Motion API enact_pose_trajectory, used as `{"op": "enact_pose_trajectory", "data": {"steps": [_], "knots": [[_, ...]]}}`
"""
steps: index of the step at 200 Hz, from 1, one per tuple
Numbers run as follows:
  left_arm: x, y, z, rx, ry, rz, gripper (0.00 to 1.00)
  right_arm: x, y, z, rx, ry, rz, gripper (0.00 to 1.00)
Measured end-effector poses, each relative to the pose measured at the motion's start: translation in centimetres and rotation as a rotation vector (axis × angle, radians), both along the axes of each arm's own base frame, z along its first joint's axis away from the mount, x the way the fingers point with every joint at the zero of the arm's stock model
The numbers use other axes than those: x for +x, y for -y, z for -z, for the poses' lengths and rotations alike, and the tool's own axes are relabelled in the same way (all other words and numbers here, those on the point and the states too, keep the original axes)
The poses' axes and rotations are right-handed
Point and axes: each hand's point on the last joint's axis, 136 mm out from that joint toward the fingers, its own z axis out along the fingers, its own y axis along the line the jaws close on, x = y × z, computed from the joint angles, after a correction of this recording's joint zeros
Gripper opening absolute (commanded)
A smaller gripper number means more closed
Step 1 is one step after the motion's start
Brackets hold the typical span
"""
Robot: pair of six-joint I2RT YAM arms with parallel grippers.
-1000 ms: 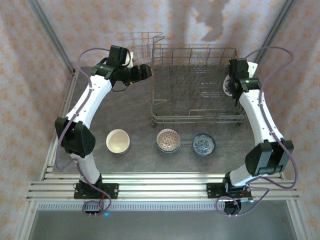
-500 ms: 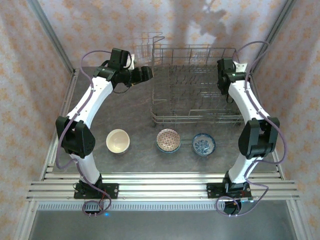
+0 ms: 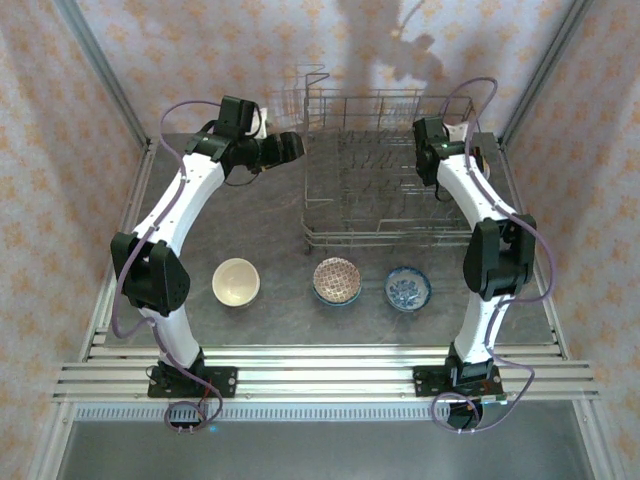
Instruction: Load the bowls into the dish rack
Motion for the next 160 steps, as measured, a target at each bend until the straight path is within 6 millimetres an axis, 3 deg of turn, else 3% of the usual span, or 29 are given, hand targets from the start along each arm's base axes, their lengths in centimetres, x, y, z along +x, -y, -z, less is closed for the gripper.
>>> {"op": "enact_pose_trajectory", "data": {"steps": [53,117,160], "knots": [[0.1,-0.1,0.0,0.007,0.006,0.005,0.84,0.2,0.0,-0.4,-0.042,-0.017,0.000,0.00],[0.0,-0.1,0.0,0.009,0.007,0.007,0.84,0.7,-2.2,0.8,-0.120,-0.073,-0.031,0.00],[-0.2,-0.2,1.0,0.014,-0.015,0.007,0.84,0.0,-2.1,1.1,-0.131,-0.104,-0.022,0.15]]}}
